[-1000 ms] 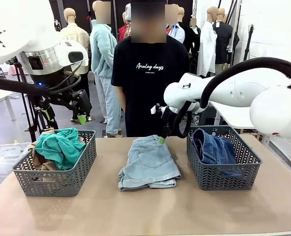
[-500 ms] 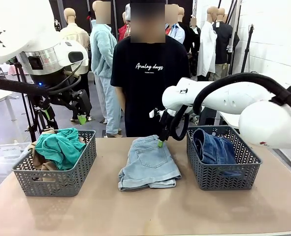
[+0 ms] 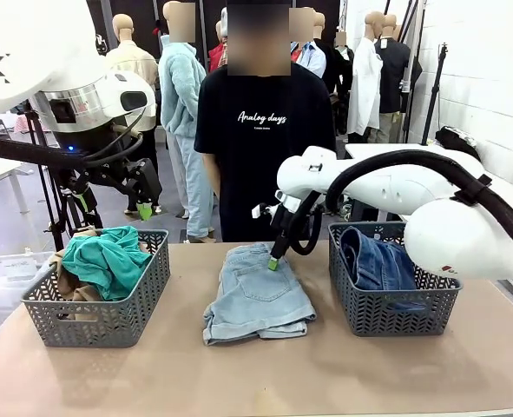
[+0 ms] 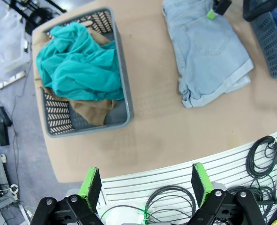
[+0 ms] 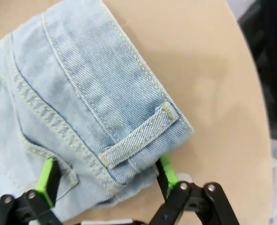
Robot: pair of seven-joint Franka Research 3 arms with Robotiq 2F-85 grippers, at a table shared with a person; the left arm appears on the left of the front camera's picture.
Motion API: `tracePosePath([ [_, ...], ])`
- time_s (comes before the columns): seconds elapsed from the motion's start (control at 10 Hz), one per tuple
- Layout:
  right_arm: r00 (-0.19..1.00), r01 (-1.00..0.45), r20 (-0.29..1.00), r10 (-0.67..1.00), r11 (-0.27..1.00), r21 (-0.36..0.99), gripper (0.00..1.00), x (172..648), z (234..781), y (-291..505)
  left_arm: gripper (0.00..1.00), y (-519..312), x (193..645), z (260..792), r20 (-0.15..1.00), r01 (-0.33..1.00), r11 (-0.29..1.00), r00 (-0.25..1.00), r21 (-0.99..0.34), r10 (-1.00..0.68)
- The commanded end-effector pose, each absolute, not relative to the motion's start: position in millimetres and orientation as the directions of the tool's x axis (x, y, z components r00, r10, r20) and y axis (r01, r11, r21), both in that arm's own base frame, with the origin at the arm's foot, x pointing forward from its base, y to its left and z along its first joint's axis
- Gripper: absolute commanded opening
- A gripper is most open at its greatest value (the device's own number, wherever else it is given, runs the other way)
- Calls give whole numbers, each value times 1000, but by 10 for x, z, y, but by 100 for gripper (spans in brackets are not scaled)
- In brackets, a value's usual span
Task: Sort the tops and bottoms.
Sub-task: Lift clothes from the center of the table with your right hand.
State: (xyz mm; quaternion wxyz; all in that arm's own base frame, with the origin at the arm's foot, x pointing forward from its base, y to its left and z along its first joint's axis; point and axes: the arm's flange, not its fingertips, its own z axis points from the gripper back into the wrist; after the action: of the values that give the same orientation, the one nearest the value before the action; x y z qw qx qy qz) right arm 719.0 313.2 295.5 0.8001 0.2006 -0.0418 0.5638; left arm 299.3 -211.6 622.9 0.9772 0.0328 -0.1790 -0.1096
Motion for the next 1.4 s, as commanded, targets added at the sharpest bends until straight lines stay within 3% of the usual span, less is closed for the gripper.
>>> tracePosePath([
  [0.0, 347, -917, 277, 896, 263, 301, 100, 7378, 3006, 3233, 100, -2084, 2988, 6235, 338, 203, 973, 913, 106, -228],
  [0.1, 360, -906, 256, 897, 270, 326, 100, 7396, 2979, 3207, 100, -2084, 2988, 6235, 338, 203, 973, 913, 106, -228],
  [0.6, 354, -907, 225, 908, 274, 320, 10, 7313, 3126, 3225, 100, -2084, 2988, 6235, 338, 203, 973, 913, 106, -228],
  [0.7, 350, -908, 227, 909, 269, 322, 0, 7289, 3158, 3229, 100, -2084, 2988, 6235, 338, 203, 973, 913, 106, -228],
  [1.1, 351, -912, 253, 902, 268, 310, 0, 7171, 3265, 3274, 100, -2084, 2988, 6235, 338, 203, 973, 913, 106, -228],
  [1.3, 370, -925, 315, 874, 314, 214, 0, 6913, 3666, 3229, 100, -2084, 2988, 6235, 338, 203, 973, 913, 106, -228],
])
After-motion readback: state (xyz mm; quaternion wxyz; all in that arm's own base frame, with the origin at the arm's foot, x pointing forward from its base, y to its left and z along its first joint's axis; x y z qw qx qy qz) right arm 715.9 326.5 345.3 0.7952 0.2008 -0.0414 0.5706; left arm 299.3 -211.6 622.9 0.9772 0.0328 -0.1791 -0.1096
